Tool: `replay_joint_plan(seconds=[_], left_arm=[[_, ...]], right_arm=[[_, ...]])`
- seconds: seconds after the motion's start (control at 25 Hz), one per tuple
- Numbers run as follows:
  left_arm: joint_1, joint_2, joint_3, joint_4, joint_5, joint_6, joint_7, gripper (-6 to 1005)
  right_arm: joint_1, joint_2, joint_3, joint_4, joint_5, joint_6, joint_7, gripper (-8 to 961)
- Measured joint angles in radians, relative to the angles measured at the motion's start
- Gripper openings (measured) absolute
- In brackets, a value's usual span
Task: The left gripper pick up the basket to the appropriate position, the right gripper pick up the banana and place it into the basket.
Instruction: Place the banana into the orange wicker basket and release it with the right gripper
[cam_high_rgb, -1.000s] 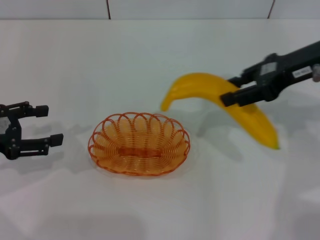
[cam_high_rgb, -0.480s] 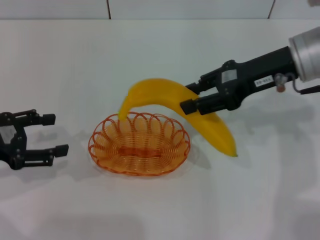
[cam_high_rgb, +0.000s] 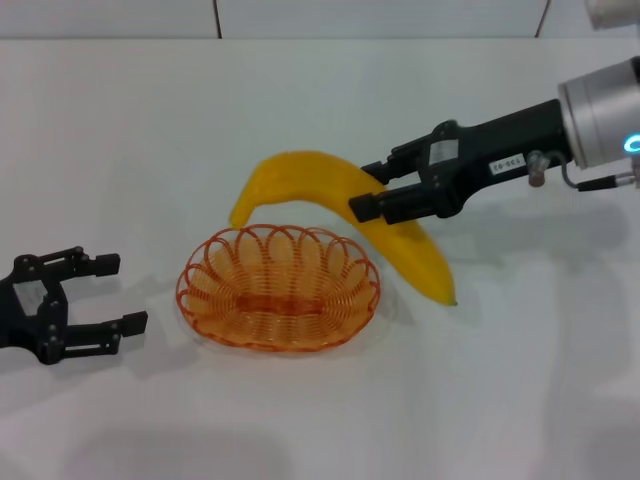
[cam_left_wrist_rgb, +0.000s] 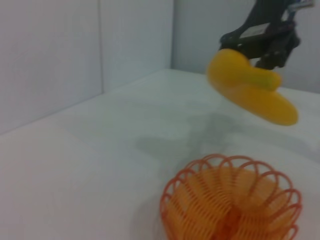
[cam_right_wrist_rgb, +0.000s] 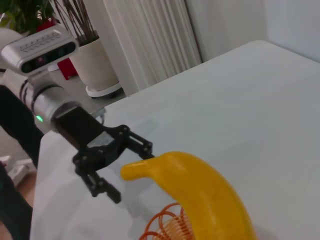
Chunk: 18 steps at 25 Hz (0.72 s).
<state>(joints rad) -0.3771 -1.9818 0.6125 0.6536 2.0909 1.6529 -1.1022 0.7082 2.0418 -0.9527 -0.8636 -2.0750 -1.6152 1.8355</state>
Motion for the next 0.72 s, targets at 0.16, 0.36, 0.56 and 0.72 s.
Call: replay_joint_plan(seconds=[0.16, 0.36, 0.56, 0.72], left_arm=[[-0.003, 0.001, 0.0, -0.006, 0.0, -0.013, -0.001, 849], [-0.003, 0.002, 0.0, -0.007, -0.001, -0.014, -0.006, 848], [-0.007, 0.003, 0.0, -0.007, -0.003, -0.015, -0.007, 848], [-0.012, 0.003, 0.0, -0.008, -0.004, -0.015, -0.007, 848]], right_arm=[[0.021, 0.0, -0.022, 0.037, 0.005, -0.001, -0.018, 502], [0.031, 0.003, -0.117, 0.042, 0.071, -0.006, -0.017, 502], [0.041, 0.003, -0.223, 0.046, 0.154, 0.031, -0.012, 502], [0.075, 0.003, -0.266, 0.09, 0.165, 0.096, -0.013, 502]])
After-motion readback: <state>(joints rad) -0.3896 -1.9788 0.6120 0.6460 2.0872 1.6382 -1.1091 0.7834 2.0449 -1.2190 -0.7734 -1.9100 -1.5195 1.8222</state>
